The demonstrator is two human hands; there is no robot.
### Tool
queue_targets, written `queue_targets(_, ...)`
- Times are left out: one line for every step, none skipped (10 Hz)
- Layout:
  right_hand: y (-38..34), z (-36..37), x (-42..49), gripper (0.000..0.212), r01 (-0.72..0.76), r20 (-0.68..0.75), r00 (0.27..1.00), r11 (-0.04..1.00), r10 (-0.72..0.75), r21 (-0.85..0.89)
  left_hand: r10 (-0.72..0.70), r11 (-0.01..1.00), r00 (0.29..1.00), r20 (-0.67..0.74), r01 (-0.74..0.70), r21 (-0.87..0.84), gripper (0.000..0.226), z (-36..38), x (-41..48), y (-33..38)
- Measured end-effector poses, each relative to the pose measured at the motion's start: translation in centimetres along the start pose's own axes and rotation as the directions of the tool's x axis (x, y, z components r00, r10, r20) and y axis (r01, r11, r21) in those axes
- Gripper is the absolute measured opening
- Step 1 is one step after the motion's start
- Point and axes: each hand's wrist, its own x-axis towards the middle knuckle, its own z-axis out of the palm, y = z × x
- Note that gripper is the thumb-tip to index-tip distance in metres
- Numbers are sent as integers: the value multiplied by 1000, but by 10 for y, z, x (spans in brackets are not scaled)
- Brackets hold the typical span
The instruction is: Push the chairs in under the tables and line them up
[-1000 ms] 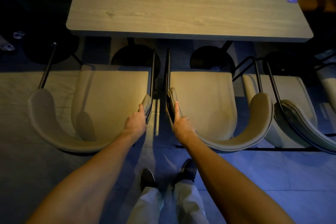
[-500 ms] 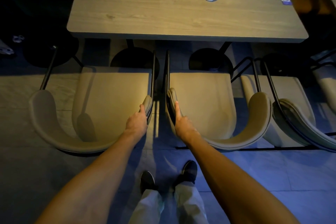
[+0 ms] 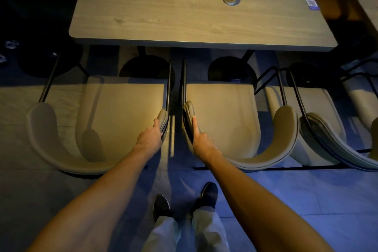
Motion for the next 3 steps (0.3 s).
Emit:
queue_targets(-5, -22, -6, 98, 51, 99, 994, 999, -50, 2, 29, 999, 999, 29, -29, 30, 34, -10, -6, -2)
queue_targets(-6, -54, -12, 97, 101, 208, 972, 994, -107, 41, 60, 992, 998, 24, -62, 109, 34, -31, -12, -4)
queue_targets(-21, -102, -17, 57, 128, 162, 972, 962, -169, 240, 51, 995, 998, -32, -53, -79, 32, -75, -11, 15)
